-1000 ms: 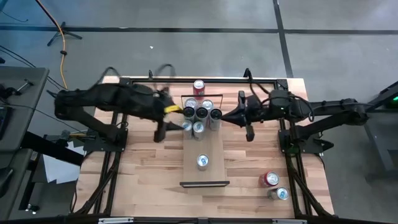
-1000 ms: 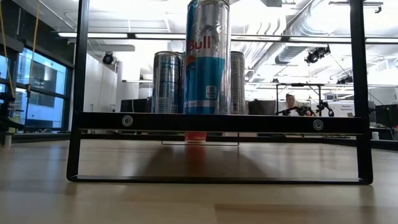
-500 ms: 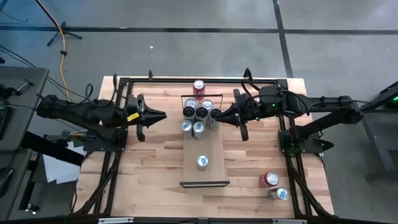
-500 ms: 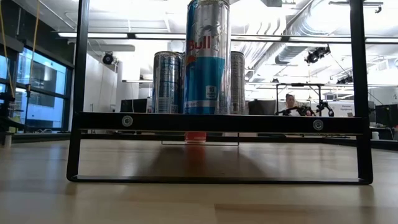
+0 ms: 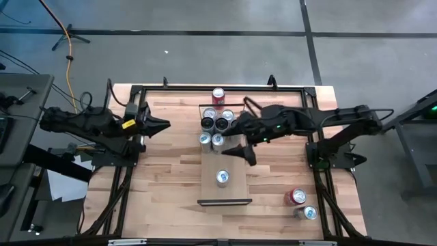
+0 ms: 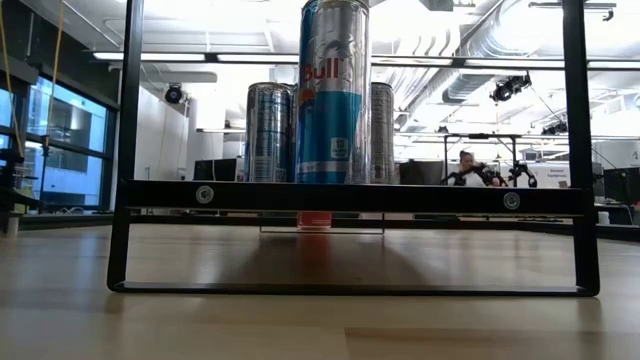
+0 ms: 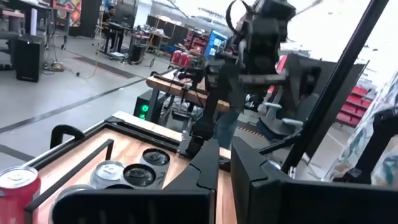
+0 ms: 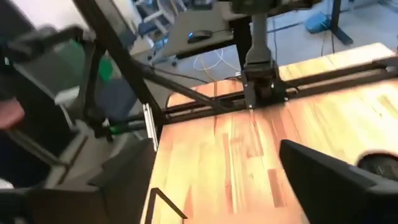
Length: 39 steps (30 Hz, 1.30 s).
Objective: Place canned beverage on shelf
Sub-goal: Put the top blue soda can on the shelf aligned with the other blue soda can
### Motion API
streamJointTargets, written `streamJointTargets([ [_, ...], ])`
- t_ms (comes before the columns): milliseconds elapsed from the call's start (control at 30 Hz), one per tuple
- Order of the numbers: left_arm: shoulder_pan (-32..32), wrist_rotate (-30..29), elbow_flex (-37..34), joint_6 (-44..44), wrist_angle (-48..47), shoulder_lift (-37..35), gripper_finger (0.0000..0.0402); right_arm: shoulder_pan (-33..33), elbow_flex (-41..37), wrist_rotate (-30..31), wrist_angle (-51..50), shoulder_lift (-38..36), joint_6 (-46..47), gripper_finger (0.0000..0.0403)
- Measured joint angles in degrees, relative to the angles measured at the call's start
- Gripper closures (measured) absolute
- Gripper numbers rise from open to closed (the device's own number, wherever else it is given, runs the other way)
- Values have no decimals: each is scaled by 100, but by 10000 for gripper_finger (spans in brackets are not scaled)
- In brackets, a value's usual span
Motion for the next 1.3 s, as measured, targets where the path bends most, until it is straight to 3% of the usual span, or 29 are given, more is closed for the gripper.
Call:
streamJointTargets([
  [200, -7, -97, 0, -36, -18, -52, 401, 36, 770, -196, -792, 571, -609, 38],
  [333, -7, -368, 0, -72, -176, -15, 401, 60, 1273, -1247, -1151, 954, -1069, 37],
  [467, -7, -516, 0, -331, -362, 29, 401, 282, 1956, -1840, -2250, 1572, -2025, 37],
  [633, -7, -520, 0, -594, -511, 74, 401, 452, 2647, -1430, -3467, 2408, -3467, 36],
  [800, -7, -645, 0, -700, -627, 85, 401, 484, 2732, -518, -3695, 2902, -3872, 36],
  [1300, -7, -851, 0, -698, -699, 87, 401, 495, 2745, -761, -3904, 3152, -4399, 37],
])
